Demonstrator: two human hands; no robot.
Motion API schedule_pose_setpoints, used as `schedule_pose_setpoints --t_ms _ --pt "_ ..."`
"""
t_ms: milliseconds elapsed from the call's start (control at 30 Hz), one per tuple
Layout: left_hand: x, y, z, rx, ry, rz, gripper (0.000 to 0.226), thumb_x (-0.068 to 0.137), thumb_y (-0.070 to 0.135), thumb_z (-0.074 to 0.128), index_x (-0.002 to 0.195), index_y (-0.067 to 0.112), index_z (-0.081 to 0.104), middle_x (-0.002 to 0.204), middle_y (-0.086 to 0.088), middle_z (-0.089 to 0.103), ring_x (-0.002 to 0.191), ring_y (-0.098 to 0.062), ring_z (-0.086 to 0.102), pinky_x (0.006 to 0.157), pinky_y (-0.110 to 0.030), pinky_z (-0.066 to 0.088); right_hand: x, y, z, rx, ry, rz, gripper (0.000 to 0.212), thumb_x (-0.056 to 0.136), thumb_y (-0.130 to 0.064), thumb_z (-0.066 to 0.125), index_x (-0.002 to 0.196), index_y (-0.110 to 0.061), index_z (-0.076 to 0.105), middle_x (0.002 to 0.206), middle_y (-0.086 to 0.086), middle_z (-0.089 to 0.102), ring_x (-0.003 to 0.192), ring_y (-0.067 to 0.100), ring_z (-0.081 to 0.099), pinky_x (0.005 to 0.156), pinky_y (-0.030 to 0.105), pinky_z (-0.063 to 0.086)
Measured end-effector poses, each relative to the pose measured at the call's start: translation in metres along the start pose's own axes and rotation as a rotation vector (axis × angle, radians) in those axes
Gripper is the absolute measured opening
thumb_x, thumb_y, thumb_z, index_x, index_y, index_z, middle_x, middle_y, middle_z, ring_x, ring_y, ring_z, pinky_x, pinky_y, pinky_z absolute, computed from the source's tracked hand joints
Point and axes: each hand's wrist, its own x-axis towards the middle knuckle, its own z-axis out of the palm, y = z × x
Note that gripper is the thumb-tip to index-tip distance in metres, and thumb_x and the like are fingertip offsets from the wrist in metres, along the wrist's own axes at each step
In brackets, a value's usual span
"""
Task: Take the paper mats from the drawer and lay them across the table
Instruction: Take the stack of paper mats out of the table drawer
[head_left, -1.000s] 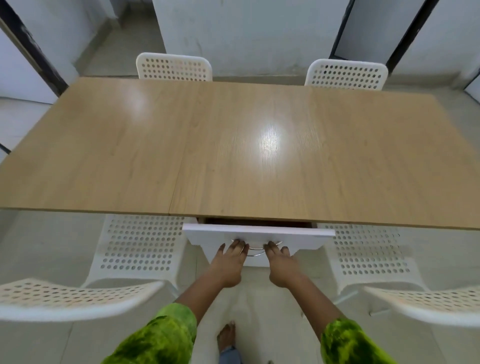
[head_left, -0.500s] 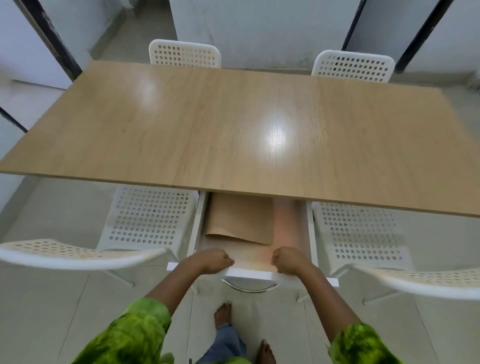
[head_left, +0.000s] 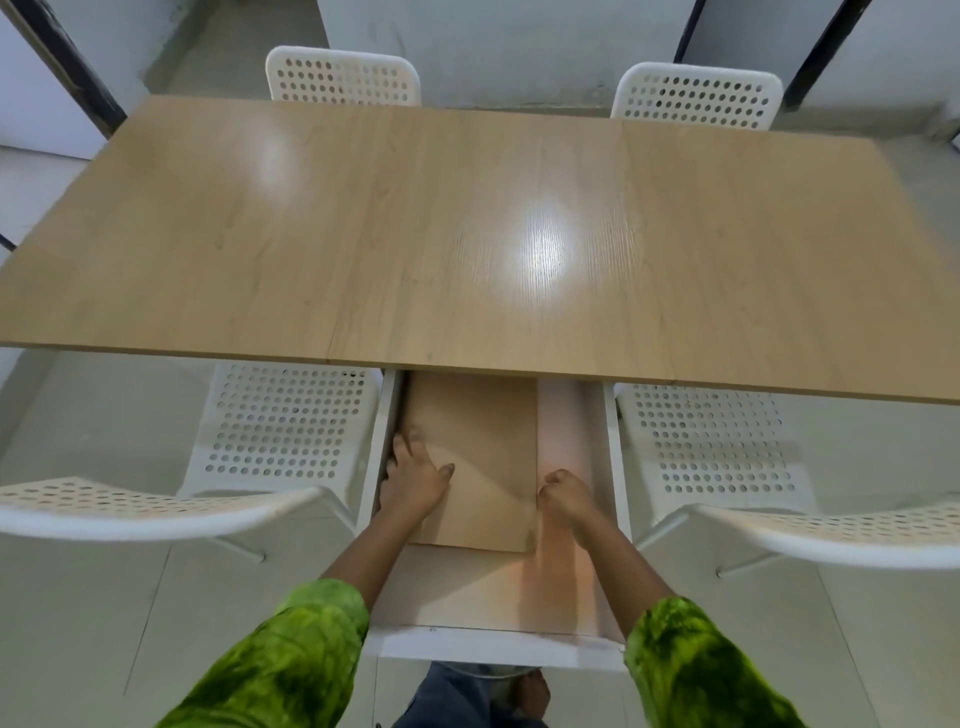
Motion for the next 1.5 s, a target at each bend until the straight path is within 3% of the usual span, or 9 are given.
schedule_pose_setpoints --t_ms 367,533,633,767,900,967,1100,1200,1500 --pt "-0.009 -0.024 -0.002 -0.405 -0.09 -0.2 0.083 0.09 0.028 0.056 0.15 0.01 0.001 0.15 -0.016 0.032 0.134 -0.032 0.038 0.105 -0.036 0.034 0.01 0.011 0.014 0.246 0.012 0.175 0.008 0.082 -0.005 0.052 0.076 -0.003 0.056 0.081 0.017 0.057 0.07 0.028 0.055 0.057 0.029 0.041" --pt "-0.009 -0.027 -0.001 -0.509 -0.1 -0.235 0.086 0.081 0.033 0.068 0.146 0.006 0.018 0.147 -0.015 0.037 0.131 -0.031 0.042 0.105 -0.038 0.037 0.01 0.012 0.012 0.252 0.023 0.172 0.012 0.082 -0.006 0.059 0.093 0.0 0.058 0.082 0.012 0.055 0.074 0.027 0.054 0.067 0.034 0.048" --pt "-0.006 -0.024 -0.003 -0.663 -0.181 -0.226 0.067 0.076 0.023 0.076 0.131 0.002 0.043 0.127 -0.017 0.058 0.105 -0.029 0.059 0.09 -0.036 0.049 0.012 0.013 0.007 0.224 0.001 0.16 0.03 0.081 -0.01 0.063 0.107 0.004 0.059 0.099 0.015 0.057 0.089 0.03 0.055 0.077 0.032 0.046" --pt "-0.016 -0.032 -0.012 -0.928 -0.306 -0.217 0.055 0.075 0.009 0.074 0.124 -0.003 0.051 0.104 -0.017 0.066 0.087 -0.028 0.065 0.075 -0.036 0.055 0.003 0.013 -0.005 0.301 -0.056 0.186 0.032 0.084 -0.023 0.065 0.107 -0.001 0.058 0.086 0.011 0.058 0.075 0.026 0.055 0.061 0.03 0.044" --pt "-0.034 -0.042 -0.026 -1.117 -0.414 -0.251 0.068 0.065 0.017 0.078 0.124 -0.003 0.052 0.103 -0.019 0.068 0.088 -0.031 0.066 0.069 -0.038 0.057 -0.022 0.02 -0.021 0.693 -0.364 0.205 0.029 0.078 -0.024 0.071 0.098 -0.004 0.062 0.083 0.012 0.069 0.075 0.025 0.066 0.065 0.036 0.057" --pt "-0.046 -0.044 -0.024 -1.151 -0.458 -0.266 0.074 0.062 0.02 0.08 0.125 -0.004 0.051 0.104 -0.021 0.067 0.09 -0.032 0.066 0.07 -0.039 0.057 -0.031 0.024 -0.029 0.832 -0.448 0.121 0.05 0.058 -0.018 0.084 0.101 -0.004 0.064 0.091 0.015 0.071 0.081 0.028 0.069 0.07 0.04 0.059" --pt "-0.083 -0.019 -0.027 -0.954 -0.445 -0.25 0.072 0.071 0.025 0.077 0.131 0.0 0.046 0.12 -0.017 0.062 0.104 -0.029 0.06 0.087 -0.042 0.052 -0.057 0.017 -0.05 0.775 -0.386 -0.054 0.033 0.075 0.003 0.063 0.107 -0.007 0.059 0.099 0.014 0.066 0.086 0.027 0.063 0.072 0.037 0.054" --pt "-0.114 0.023 -0.04 -0.544 -0.222 -0.074 0.08 0.083 0.03 0.067 0.147 0.012 0.023 0.153 -0.011 0.025 0.137 -0.03 0.032 0.108 -0.04 0.031 -0.089 0.006 -0.069 0.684 -0.367 -0.182 0.024 0.082 0.008 0.055 0.1 -0.008 0.06 0.095 0.013 0.066 0.08 0.025 0.062 0.066 0.033 0.054" --pt "-0.205 0.133 -0.078 -0.474 -0.343 0.26 0.071 0.093 0.054 0.035 0.15 0.019 0.01 0.154 -0.005 0.024 0.136 -0.029 0.033 0.099 -0.037 0.038 -0.19 -0.042 -0.108 0.434 -0.342 -0.497 0.018 0.082 -0.012 0.065 0.099 -0.007 0.07 0.105 0.025 0.068 0.097 0.038 0.064 0.094 0.054 0.049"
